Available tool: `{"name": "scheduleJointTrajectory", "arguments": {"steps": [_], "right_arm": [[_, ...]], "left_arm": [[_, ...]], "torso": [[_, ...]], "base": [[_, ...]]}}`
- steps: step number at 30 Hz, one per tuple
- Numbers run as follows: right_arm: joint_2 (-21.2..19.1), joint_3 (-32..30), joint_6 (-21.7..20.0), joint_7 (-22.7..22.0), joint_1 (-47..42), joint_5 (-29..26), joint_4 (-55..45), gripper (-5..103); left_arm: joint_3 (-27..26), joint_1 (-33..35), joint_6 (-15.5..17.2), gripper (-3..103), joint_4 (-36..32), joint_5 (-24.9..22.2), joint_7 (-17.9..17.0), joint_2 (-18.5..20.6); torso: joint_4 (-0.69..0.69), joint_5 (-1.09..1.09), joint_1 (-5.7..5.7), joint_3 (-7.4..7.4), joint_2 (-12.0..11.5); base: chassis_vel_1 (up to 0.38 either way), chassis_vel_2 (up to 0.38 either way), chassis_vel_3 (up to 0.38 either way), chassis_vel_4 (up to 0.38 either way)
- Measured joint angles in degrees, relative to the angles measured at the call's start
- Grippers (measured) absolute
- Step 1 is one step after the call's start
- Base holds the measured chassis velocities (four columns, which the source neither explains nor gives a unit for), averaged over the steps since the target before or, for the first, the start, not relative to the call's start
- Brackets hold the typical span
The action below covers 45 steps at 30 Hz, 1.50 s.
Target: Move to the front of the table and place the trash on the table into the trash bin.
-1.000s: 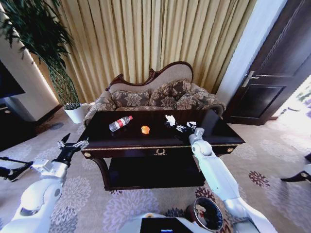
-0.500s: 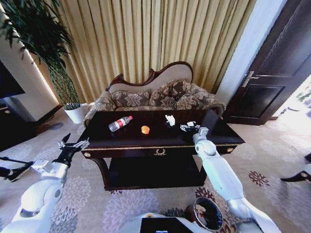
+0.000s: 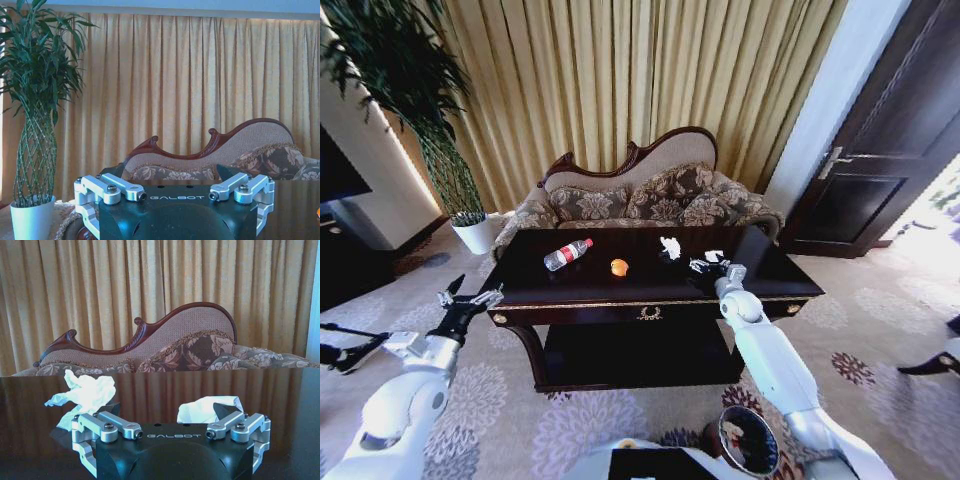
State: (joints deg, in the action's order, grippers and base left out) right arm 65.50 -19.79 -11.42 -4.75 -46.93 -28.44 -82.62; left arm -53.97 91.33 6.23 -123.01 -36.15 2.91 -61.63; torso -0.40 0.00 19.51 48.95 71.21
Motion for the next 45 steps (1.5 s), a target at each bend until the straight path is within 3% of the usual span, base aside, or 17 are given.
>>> {"name": "scheduleJointTrajectory", "arguments": {"steps": [4,6,17,18,21,28,31,35,45], "right_arm": [[0.3,0.0,0.0,0.0,-0.4,0.7,0.0,103],[0.4,0.0,0.0,0.0,-0.6,0.9,-0.1,100],[0.7,-0.5,0.0,-0.1,-1.5,1.1,-0.8,57],[0.7,-0.5,0.0,-0.1,-1.5,1.1,-0.8,57],[0.8,-0.5,0.0,-0.1,-1.6,1.2,-0.8,40],[0.9,-0.5,0.0,-0.1,-1.6,1.3,-0.9,20],[0.9,-0.5,0.0,-0.1,-1.6,1.3,-0.9,18],[1.1,-0.5,0.0,-0.1,-1.6,1.3,-1.1,2],[0.9,-1.2,-0.1,0.0,-2.6,1.2,-2.7,0]], "left_arm": [[0.0,0.1,-0.1,100,-0.1,0.0,0.1,-0.2],[0.0,0.1,-0.1,100,-0.1,0.1,0.1,-0.3],[-0.2,0.5,-0.4,100,-0.4,0.3,0.5,-0.8],[-0.2,0.5,-0.4,100,-0.4,0.3,0.5,-0.8],[-0.2,0.7,-0.5,100,-0.7,0.4,0.8,-1.0],[-0.6,1.2,-1.0,100,-0.7,0.4,1.1,-1.2],[-0.6,1.3,-1.2,100,-0.8,0.4,1.1,-1.2],[-0.7,1.5,-1.4,100,-1.0,0.5,1.2,-1.3],[-0.8,1.6,-1.4,100,-1.2,0.5,1.2,-1.2]], "torso": [[0.00,0.00,0.00,0.00,0.0],[0.00,0.00,0.00,0.00,0.0],[0.00,0.00,0.00,0.00,0.0],[0.00,0.00,0.00,0.00,0.0],[0.00,0.00,0.00,0.00,0.0],[0.00,0.00,0.00,0.00,0.0],[0.00,0.00,0.00,0.00,0.0],[0.00,0.00,0.00,0.00,0.0],[0.00,0.00,0.00,0.00,0.0]], "base": [[0.000,0.000,0.000,0.000],[0.000,0.000,0.000,0.000],[0.000,0.000,0.000,0.000],[0.000,0.000,0.000,0.000],[0.000,0.000,0.000,0.000],[0.000,0.000,0.000,0.000],[0.000,0.000,0.000,0.000],[0.000,0.000,0.000,0.000],[0.000,0.000,0.000,0.000]]}}
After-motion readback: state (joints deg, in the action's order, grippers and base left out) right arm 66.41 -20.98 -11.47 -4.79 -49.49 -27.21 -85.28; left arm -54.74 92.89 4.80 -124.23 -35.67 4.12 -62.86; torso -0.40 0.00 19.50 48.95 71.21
